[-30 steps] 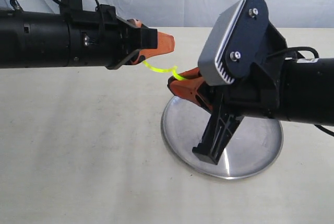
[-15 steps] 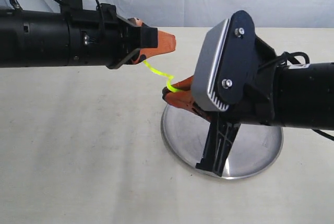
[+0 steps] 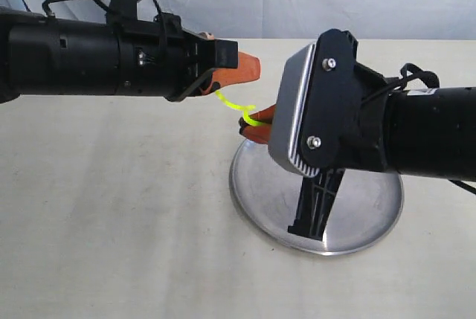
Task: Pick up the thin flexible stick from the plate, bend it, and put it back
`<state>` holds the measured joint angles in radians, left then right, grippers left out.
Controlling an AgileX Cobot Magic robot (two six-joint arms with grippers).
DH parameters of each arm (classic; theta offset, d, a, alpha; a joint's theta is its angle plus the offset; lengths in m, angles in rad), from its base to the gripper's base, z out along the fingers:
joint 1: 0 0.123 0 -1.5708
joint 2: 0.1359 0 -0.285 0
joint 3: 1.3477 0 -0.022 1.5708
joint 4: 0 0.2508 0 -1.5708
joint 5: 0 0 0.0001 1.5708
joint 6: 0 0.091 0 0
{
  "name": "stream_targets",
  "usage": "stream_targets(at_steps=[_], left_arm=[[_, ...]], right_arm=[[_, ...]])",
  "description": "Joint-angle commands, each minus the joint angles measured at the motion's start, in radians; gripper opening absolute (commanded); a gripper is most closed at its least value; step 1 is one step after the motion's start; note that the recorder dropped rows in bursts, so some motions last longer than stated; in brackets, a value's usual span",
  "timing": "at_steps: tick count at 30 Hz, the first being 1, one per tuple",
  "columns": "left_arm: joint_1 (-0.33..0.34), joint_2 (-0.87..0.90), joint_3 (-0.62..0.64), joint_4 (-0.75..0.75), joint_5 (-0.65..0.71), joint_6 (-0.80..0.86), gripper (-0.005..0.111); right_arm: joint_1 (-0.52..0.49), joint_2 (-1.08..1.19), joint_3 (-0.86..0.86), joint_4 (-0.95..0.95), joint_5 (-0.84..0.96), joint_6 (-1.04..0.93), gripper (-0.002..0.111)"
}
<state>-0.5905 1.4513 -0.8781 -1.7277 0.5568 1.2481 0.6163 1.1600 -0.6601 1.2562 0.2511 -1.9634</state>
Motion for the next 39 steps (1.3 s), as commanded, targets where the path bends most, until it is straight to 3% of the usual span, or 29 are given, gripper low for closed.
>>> stream_targets(at_steps=[1, 24, 39], left_arm=[[-0.011, 0.021, -0.020, -0.017, 0.078, -0.035, 0.000], [-0.009, 0.053, -0.059, -0.017, 0.057, -0.119, 0.000], [-0.009, 0.094, -0.070, -0.017, 0.173, -0.157, 0.000]], right_arm=[[0.001, 0.007, -0.005, -0.049, -0.009, -0.023, -0.001], [0.001, 0.007, -0.005, -0.652, -0.022, -0.025, -0.001], [0.003, 0.035, -0.005, -0.709, -0.075, -0.026, -0.001]])
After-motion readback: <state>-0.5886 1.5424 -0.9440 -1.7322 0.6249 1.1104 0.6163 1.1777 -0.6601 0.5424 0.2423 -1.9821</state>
